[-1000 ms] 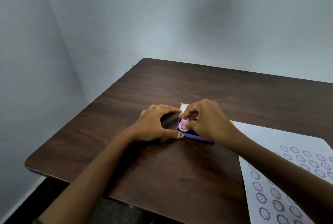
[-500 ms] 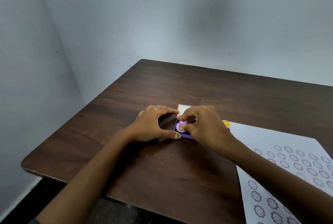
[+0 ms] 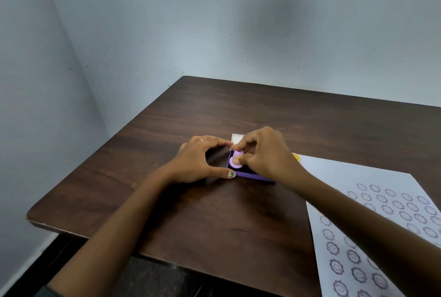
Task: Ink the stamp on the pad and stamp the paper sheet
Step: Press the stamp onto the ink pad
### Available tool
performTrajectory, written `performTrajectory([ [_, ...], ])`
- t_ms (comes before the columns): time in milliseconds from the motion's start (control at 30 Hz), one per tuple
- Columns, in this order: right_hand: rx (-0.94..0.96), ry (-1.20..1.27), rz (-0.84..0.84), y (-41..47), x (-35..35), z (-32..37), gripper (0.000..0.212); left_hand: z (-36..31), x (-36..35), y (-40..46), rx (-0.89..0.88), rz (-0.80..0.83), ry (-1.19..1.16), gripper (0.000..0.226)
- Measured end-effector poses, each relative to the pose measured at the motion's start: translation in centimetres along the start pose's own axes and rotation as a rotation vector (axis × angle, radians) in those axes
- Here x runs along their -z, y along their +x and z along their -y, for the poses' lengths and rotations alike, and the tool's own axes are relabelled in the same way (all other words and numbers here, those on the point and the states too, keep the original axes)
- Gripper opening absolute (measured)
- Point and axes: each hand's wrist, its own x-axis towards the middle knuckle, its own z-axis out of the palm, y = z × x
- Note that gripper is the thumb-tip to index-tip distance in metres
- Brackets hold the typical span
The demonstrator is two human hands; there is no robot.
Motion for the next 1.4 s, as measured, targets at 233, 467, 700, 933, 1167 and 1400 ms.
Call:
performTrajectory([
  [233, -0.009, 0.010, -0.049, -0.3, -0.2, 0.1, 0.022, 0.1, -0.1, 0.0, 0.002, 0.009, -0.008, 0.068],
  [467, 0.075, -0.043, -0.088, -1.1, -1.0, 0.1, 0.017, 0.0, -0.1, -0.2, -0.006, -0.007, -0.027, 0.062],
  [700, 0.196, -0.109, -0.133, -2.1, -2.0, 0.1, 0.016, 0.1, -0.1, -0.3, -0.010, -0.007, -0.043, 0.057],
  [933, 0.241, -0.162, -0.165, -2.3, -2.3, -0.1, 0.017, -0.1, -0.1, -0.2, -0.011, -0.015, -0.040, 0.059],
  [1167, 0.092, 0.024, -0.113, -0.9, -0.8, -0.7, 0.018, -0.2, 0.0, -0.2, 0.011, -0.012, -0.029, 0.068],
  [1400, -0.372, 1.313, 0.031, -0.9, 2.1, -2.1, 0.025, 0.1, -0.1, -0.1, 0.012, -0.014, -0.001, 0.068],
])
